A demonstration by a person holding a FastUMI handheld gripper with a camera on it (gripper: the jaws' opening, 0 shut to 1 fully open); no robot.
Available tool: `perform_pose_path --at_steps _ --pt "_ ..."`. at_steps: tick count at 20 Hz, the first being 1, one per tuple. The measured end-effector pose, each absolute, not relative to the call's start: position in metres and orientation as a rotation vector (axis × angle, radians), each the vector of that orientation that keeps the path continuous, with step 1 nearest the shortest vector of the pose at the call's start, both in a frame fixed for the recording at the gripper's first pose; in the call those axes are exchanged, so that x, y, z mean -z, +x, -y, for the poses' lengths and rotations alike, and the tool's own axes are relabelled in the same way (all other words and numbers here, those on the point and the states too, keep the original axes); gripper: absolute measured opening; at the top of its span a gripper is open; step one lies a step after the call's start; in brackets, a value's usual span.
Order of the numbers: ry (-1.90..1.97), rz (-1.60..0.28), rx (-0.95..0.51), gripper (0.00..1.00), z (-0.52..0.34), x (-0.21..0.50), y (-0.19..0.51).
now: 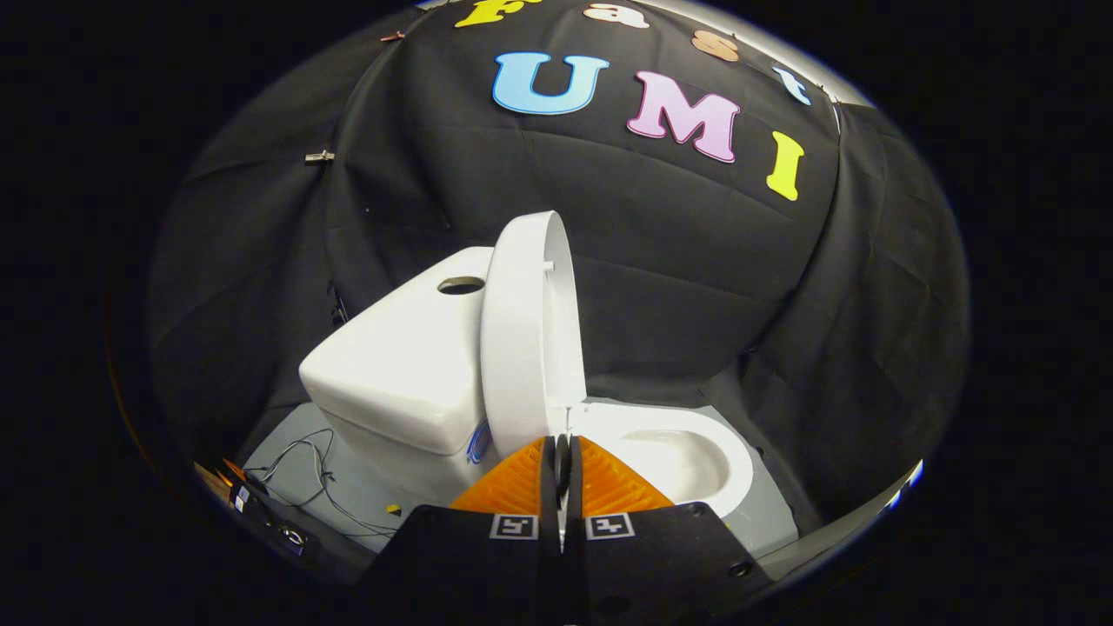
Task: Open the toilet lid.
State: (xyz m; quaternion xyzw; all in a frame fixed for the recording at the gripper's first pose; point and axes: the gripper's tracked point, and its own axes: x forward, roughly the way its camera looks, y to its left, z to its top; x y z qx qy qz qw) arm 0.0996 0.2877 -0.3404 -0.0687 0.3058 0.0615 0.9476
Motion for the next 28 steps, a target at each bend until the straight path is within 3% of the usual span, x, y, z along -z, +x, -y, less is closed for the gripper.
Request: perform_pose_path --at_steps 4,11,28 --pt "-0.113 -0.637 -0.135 0.08 -0.286 0.341 0.100" --pt "-0.156 -0.589 -0.145 1.00 -0.281 0.324 0.090" --pt "-0.053 -0.335 -0.113 0.97 -0.210 0.189 0.123"
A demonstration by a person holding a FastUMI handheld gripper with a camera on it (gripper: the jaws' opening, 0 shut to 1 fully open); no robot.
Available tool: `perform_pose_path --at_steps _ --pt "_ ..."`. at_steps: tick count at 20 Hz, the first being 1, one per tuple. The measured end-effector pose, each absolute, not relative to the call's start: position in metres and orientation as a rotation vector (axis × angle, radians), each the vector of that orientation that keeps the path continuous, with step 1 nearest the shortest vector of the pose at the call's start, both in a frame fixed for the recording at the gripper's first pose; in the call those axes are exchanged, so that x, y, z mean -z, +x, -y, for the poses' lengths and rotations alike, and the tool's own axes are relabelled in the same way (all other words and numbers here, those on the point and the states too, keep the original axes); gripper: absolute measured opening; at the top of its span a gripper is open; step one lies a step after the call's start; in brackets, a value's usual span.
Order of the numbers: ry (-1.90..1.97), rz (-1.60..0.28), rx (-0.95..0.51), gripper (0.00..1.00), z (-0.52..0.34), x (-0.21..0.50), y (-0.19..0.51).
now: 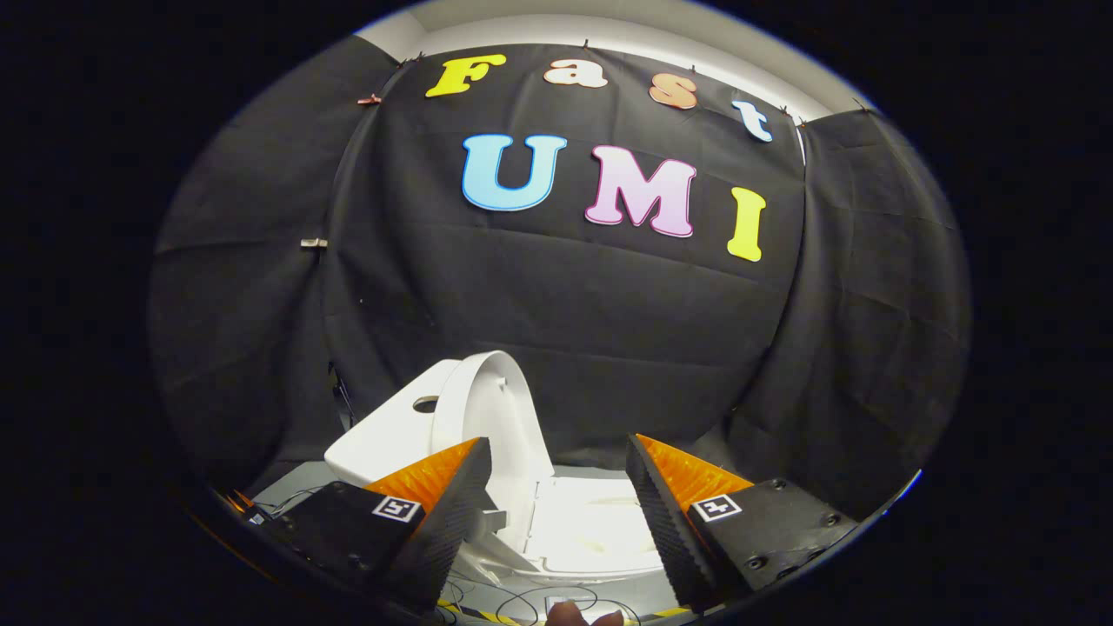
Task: Open the toilet lid.
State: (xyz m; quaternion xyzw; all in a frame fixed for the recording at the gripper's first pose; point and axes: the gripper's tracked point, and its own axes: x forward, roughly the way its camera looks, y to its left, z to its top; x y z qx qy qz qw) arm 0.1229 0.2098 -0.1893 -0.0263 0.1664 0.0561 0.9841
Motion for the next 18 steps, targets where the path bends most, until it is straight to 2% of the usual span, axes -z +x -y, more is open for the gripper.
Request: perform_pose_path --at_steps 7,18 --pt "-0.013 -0.254 -0.053 0.97 -0.149 0.137 0.125" --pt "-0.009 -0.105 -0.058 0.97 -0.091 0.057 0.088"
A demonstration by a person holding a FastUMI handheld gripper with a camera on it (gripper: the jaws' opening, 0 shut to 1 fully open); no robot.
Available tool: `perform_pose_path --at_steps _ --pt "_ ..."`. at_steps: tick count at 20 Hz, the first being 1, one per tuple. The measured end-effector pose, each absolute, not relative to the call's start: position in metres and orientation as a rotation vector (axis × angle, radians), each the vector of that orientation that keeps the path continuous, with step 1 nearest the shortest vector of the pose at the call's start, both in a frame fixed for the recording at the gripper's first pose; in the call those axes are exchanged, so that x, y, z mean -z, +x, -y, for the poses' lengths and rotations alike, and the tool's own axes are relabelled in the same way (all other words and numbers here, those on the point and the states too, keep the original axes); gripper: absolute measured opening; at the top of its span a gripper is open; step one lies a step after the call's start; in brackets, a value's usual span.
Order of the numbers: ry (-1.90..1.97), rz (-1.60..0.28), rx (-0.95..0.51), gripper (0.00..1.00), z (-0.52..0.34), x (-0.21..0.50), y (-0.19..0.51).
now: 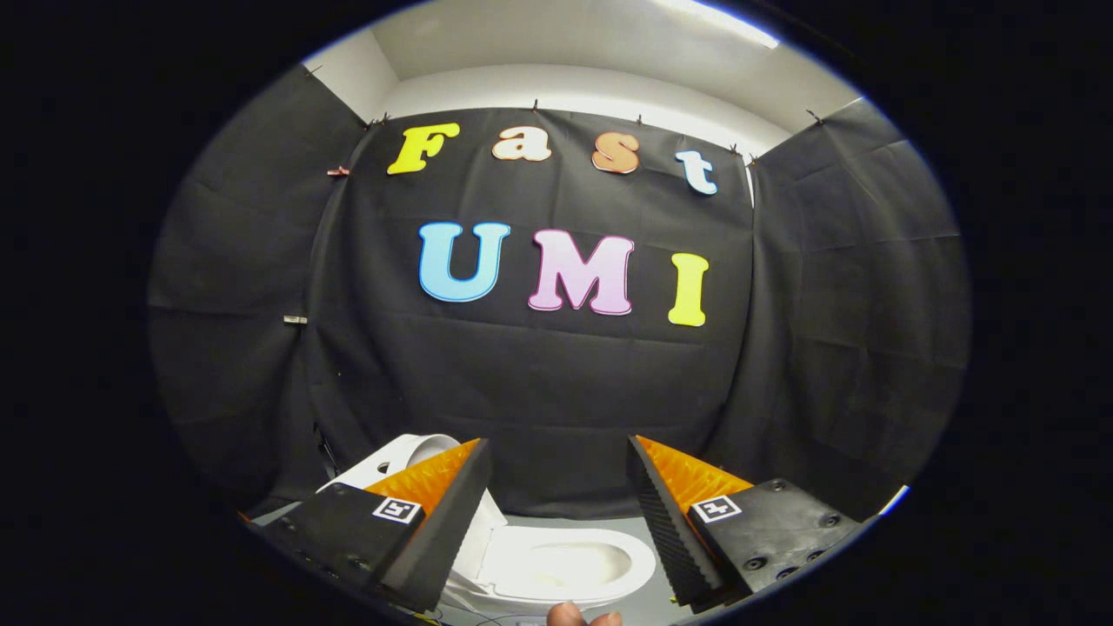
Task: Open the toilet lid.
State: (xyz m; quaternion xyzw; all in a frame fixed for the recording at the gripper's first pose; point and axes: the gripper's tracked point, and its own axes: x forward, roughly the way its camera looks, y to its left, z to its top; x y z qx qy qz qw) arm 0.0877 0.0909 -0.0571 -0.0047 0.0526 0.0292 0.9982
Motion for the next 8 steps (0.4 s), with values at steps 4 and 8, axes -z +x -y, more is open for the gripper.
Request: perform_pose_path --at_steps 4,8 --pt "-0.007 -0.085 -0.078 0.97 -0.082 0.035 0.070" --pt "0.023 -0.056 -0.081 0.97 -0.069 0.019 0.053"
